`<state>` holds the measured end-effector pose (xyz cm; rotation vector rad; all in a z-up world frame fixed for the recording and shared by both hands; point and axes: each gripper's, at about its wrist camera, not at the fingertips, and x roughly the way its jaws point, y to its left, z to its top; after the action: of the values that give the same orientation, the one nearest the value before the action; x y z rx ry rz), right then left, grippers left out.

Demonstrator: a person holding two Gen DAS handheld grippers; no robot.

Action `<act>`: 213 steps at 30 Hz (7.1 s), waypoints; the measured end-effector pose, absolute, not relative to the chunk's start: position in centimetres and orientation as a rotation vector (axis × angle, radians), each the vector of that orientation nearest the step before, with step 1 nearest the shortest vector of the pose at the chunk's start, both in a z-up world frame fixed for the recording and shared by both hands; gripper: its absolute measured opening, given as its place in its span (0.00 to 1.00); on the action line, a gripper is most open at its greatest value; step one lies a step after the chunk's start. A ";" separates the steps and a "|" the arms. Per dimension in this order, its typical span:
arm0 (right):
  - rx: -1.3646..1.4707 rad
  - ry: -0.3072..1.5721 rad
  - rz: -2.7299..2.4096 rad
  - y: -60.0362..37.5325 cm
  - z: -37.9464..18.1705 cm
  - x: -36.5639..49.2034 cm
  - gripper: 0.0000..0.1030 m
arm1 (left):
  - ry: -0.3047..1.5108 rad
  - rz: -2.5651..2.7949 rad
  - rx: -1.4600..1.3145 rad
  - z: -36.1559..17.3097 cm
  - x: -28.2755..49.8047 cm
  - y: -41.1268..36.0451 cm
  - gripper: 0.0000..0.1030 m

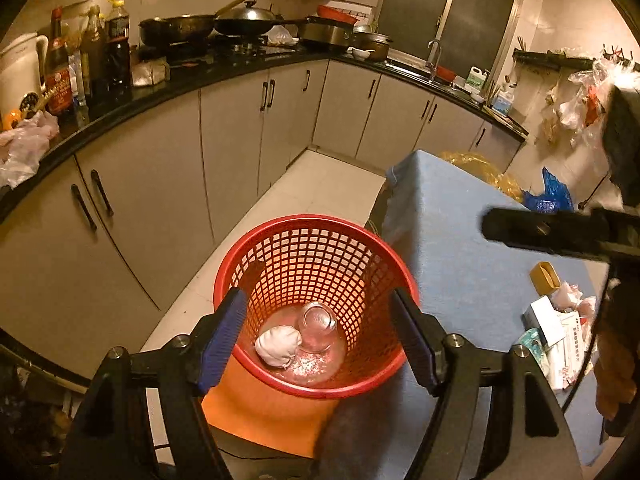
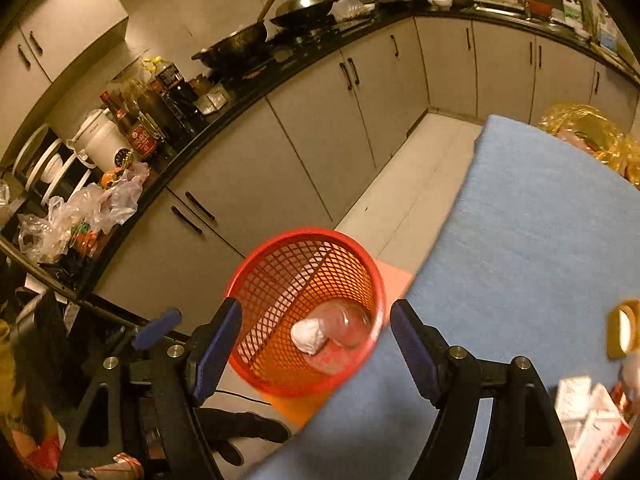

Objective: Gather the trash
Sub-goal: 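Move both grippers back over the table toward the remaining trash, then grasp the wet-wipe pack with the left gripper while the right grasps the pink bag, then lift the wet-wipe pack and pink bag and hold them above the table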

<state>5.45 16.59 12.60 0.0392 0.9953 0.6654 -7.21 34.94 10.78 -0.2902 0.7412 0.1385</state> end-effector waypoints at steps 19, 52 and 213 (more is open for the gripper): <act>0.176 0.998 0.374 -9.6 9.8 -6.1 0.73 | 0.813 -0.027 -0.167 11.4 -10.9 17.6 0.70; 0.167 1.199 0.192 -15.4 4.7 11.3 0.57 | 0.908 -0.083 -0.146 11.8 -10.2 13.8 0.70; -0.003 0.885 0.681 2.7 14.4 -4.3 0.40 | 0.667 0.128 -0.291 16.5 -15.5 21.6 0.11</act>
<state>-4.33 2.72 14.39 -0.0028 0.8850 0.6814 -15.52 21.57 16.46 -0.2915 0.6665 0.1281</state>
